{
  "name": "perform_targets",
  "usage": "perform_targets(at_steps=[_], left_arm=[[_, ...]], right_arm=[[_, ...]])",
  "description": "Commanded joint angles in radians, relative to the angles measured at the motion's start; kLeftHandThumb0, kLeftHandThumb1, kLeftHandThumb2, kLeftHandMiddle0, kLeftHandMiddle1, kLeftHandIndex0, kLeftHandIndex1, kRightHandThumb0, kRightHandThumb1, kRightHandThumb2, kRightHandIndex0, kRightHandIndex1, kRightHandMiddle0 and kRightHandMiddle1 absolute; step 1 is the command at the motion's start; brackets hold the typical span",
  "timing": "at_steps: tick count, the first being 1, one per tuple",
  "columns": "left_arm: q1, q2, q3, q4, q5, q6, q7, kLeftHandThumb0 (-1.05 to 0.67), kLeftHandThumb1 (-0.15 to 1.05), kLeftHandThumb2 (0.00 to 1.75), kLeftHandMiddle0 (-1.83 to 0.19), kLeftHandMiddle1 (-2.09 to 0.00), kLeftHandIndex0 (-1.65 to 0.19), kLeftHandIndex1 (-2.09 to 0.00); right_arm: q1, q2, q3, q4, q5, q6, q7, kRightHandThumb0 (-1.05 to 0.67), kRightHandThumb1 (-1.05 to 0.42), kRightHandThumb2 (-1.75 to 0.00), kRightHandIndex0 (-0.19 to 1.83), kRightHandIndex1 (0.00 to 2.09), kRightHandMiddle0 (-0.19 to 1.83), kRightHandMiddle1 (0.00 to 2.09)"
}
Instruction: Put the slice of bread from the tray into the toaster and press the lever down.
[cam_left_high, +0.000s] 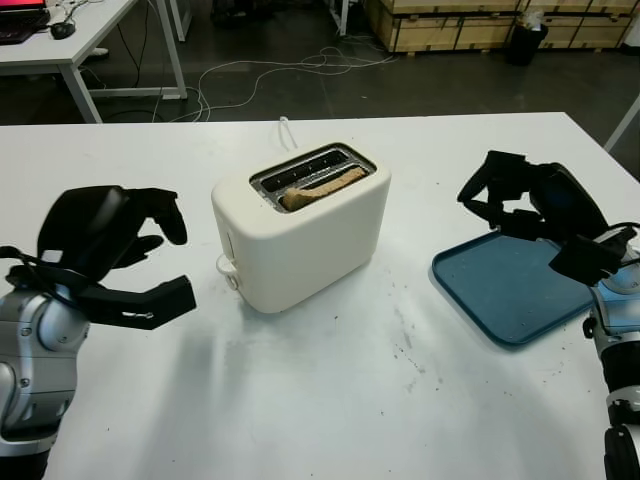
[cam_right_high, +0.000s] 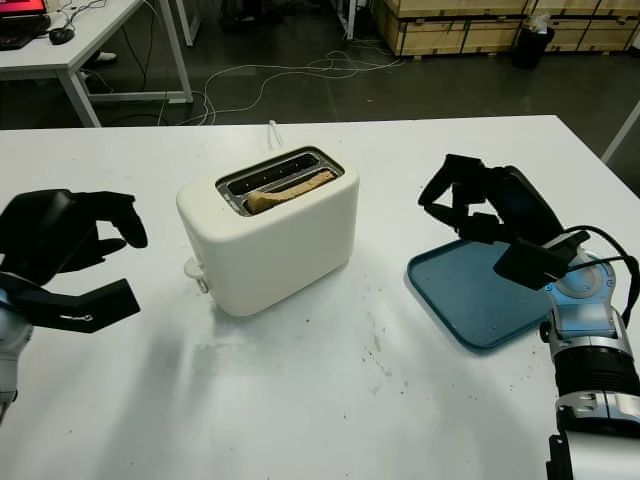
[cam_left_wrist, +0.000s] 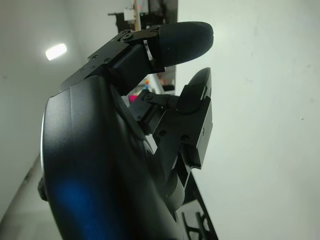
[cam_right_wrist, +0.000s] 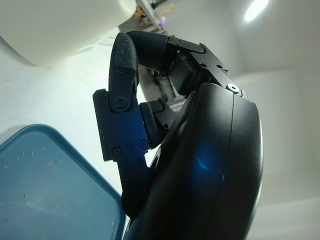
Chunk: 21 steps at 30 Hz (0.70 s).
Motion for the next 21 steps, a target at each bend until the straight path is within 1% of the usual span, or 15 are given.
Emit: perform_targets(at_steps=[1,4,7,10,13,16,19,21], left_arm=[[-0.011,-0.012,-0.020,0.017,0.029,0.010,0.022,0.05,0.89,0.01,-0.82,-1.65,-0.89,-1.19],[-0.014,-0.019,-0.030,0.022,0.039,0.018,0.026,0.04,0.90,0.01,-0.82,-1.66,-0.88,-1.19],[-0.016,-0.023,-0.032,0.025,0.046,0.020,0.033,0.04,0.90,0.00,-0.82,-1.66,-0.88,-1.19],[-0.017,-0.025,-0.033,0.033,0.043,0.009,0.047,0.06,0.89,0.00,-0.83,-1.67,-0.89,-1.20],[-0.018,-0.024,-0.035,0.034,0.039,0.014,0.041,0.05,0.90,0.00,-0.82,-1.71,-0.87,-1.24],[-0.019,-0.024,-0.037,0.036,0.041,0.016,0.041,0.04,0.90,0.00,-0.81,-1.74,-0.86,-1.28],[-0.019,-0.025,-0.037,0.033,0.042,0.020,0.039,0.04,0.90,0.00,-0.81,-1.74,-0.83,-1.35],[-0.019,-0.024,-0.037,0.032,0.042,0.021,0.037,0.03,0.90,0.00,-0.81,-1.75,-0.82,-1.36]], right_arm=[[-0.014,0.016,0.014,0.023,-0.009,-0.033,-0.022,-0.40,-0.92,-0.37,0.86,1.75,0.60,1.66],[-0.016,0.017,0.019,0.033,-0.005,-0.042,-0.023,-0.42,-0.92,-0.39,0.86,1.75,0.57,1.74],[-0.019,0.013,0.020,0.035,0.000,-0.038,-0.022,-0.42,-0.92,-0.39,0.85,1.75,0.56,1.74],[-0.020,0.009,0.021,0.028,-0.002,-0.022,-0.023,-0.43,-0.92,-0.39,0.84,1.75,0.58,1.70],[-0.022,0.010,0.019,0.032,0.004,-0.032,-0.020,-0.42,-0.92,-0.38,0.85,1.75,0.56,1.73],[-0.021,0.010,0.018,0.035,0.005,-0.033,-0.021,-0.42,-0.92,-0.37,0.84,1.75,0.58,1.68],[-0.022,0.010,0.017,0.038,0.008,-0.034,-0.020,-0.41,-0.92,-0.36,0.85,1.75,0.65,1.51],[-0.022,0.008,0.018,0.036,0.004,-0.028,-0.021,-0.41,-0.92,-0.36,0.85,1.75,0.66,1.48]])
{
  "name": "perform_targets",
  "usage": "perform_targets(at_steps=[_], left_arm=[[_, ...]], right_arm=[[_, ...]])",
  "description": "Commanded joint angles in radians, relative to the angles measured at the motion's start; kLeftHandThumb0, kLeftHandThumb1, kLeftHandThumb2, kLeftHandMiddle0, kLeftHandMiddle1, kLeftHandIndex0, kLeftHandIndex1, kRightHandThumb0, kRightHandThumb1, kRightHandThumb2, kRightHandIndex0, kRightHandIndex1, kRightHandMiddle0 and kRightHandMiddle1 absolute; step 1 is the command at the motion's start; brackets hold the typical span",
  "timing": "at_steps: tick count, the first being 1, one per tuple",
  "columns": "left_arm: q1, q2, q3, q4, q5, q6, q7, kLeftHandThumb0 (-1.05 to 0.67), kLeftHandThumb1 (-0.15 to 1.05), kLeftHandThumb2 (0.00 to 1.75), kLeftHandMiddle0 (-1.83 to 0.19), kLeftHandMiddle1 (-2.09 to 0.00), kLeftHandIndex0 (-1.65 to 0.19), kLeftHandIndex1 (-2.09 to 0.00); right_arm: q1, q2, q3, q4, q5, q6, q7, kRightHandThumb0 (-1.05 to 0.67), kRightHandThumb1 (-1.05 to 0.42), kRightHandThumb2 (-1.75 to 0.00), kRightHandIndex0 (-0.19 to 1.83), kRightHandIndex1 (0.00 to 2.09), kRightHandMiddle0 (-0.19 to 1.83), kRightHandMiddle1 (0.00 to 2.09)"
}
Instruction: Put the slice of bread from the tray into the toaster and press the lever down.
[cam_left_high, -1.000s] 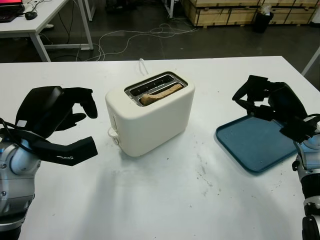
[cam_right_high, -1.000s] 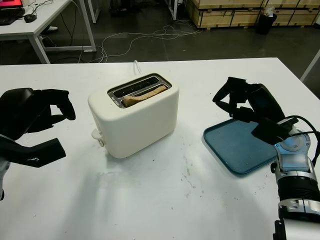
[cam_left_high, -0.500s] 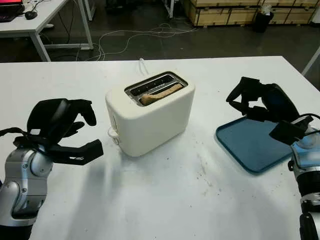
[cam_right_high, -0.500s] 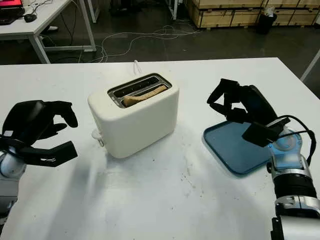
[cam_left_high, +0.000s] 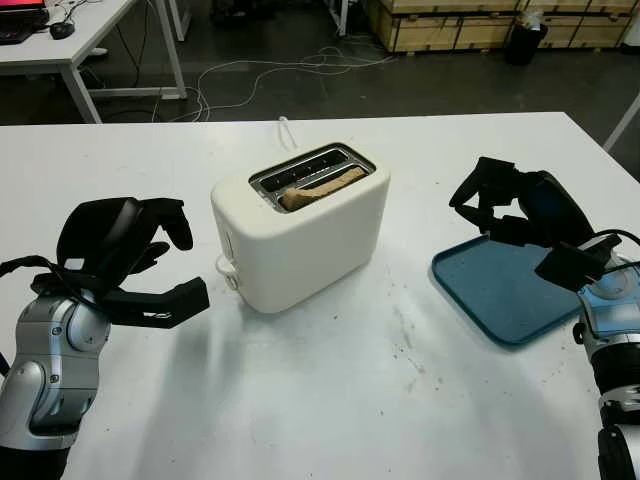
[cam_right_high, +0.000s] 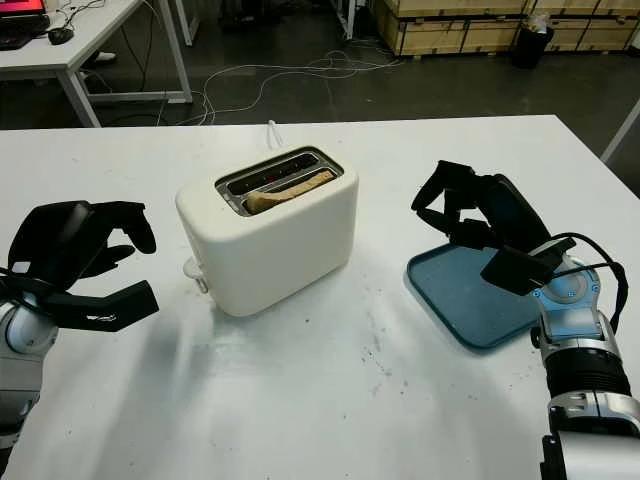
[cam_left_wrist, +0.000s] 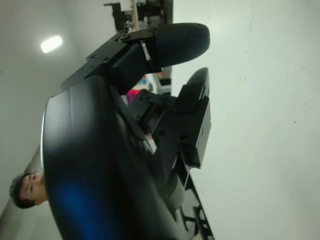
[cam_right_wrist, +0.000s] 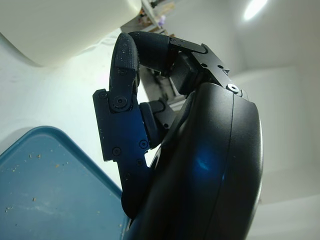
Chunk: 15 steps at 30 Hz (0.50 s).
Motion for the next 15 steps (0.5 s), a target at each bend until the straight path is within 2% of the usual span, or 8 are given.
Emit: perform_targets(at_steps=[1,6,10,15], left_arm=[[-0.011,-0.004,-0.005,0.002,0.005,0.006,0.002,0.03,0.90,0.00,-0.82,-1.75,-0.81,-1.38],[-0.015,-0.003,-0.007,0.002,0.002,0.007,-0.002,0.04,0.90,0.00,-0.83,-1.75,-0.81,-1.38],[-0.015,-0.004,-0.005,0.005,-0.002,0.003,0.005,0.04,0.89,0.00,-0.84,-1.75,-0.82,-1.41],[-0.013,-0.004,-0.004,0.008,-0.005,-0.005,0.011,0.04,0.89,0.00,-0.85,-1.75,-0.81,-1.43]], right_arm=[[-0.022,-0.004,0.000,0.004,0.003,-0.009,-0.012,-0.40,-0.92,-0.36,0.85,1.75,0.67,1.47],[-0.025,-0.003,-0.002,0.013,0.018,-0.011,0.003,-0.40,-0.92,-0.36,0.85,1.75,0.65,1.55],[-0.024,-0.005,0.000,0.007,0.021,-0.006,0.006,-0.41,-0.92,-0.36,0.85,1.75,0.66,1.53],[-0.026,-0.005,0.002,0.013,0.018,-0.016,0.002,-0.41,-0.92,-0.36,0.86,1.75,0.61,1.67]])
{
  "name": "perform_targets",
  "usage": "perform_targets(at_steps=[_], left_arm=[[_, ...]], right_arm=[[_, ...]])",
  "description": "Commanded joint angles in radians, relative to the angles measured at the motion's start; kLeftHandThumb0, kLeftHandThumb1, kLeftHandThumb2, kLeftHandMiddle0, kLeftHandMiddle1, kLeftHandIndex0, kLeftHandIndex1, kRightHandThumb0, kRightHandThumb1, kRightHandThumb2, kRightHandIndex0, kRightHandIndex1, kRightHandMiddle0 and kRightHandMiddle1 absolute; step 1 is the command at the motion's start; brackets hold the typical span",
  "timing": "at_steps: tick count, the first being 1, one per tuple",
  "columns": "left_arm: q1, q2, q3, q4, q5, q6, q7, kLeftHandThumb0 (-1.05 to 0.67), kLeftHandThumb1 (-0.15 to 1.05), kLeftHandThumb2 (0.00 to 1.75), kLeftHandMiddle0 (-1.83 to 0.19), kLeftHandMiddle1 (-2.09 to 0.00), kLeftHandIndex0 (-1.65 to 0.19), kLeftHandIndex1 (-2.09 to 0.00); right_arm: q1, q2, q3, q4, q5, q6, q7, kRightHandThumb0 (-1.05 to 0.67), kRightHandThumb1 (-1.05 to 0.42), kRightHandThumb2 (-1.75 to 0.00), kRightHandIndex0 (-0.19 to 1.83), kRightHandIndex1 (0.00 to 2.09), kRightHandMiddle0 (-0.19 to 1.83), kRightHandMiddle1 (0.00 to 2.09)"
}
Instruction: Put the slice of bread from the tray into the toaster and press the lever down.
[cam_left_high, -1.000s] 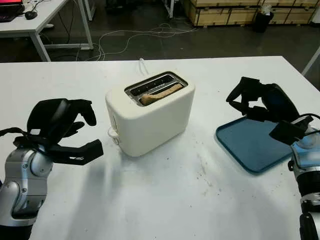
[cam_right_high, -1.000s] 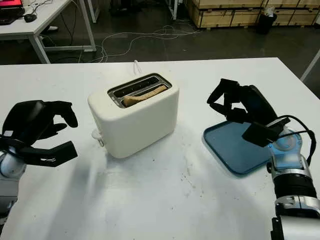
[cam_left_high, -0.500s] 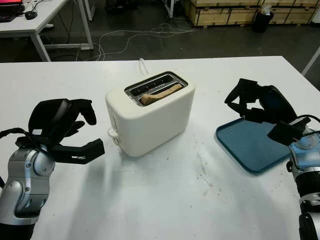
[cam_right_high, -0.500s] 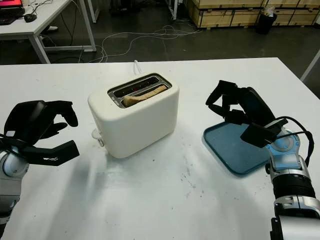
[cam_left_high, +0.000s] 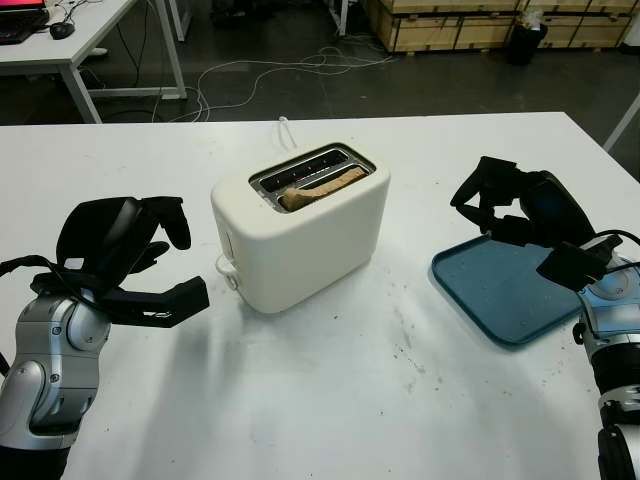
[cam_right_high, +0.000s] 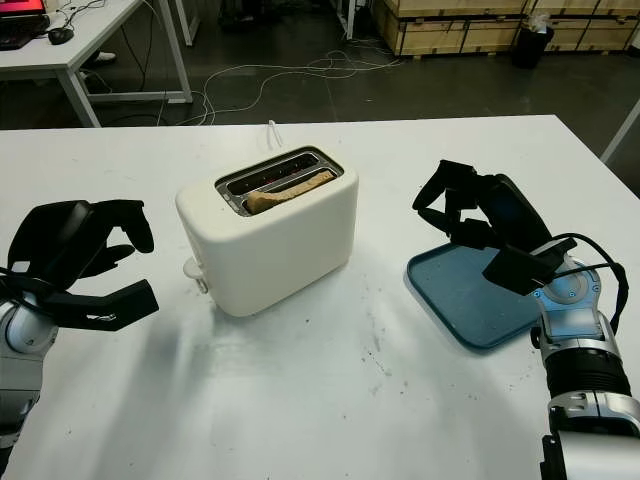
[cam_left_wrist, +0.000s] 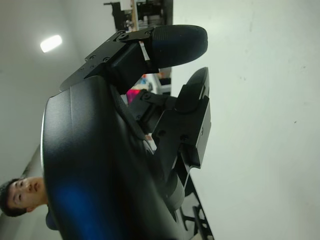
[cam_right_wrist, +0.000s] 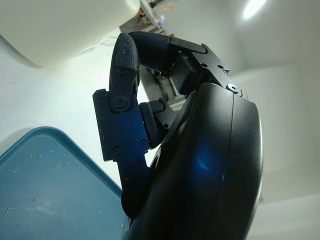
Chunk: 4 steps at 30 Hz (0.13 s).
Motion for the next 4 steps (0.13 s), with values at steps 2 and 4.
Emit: perform_targets(at_steps=[2,4], left_arm=[[-0.012,-0.004,-0.004,0.007,-0.003,-0.005,0.009,0.04,0.89,0.00,-0.85,-1.75,-0.80,-1.45],[-0.013,-0.004,-0.005,0.006,-0.002,-0.001,0.006,0.03,0.90,0.00,-0.85,-1.75,-0.79,-1.47]], right_arm=[[-0.026,-0.004,0.001,0.008,0.008,-0.016,0.002,-0.40,-0.92,-0.36,0.86,1.75,0.59,1.72],[-0.026,-0.003,0.000,0.008,0.014,-0.017,0.006,-0.41,-0.92,-0.36,0.86,1.75,0.58,1.74]])
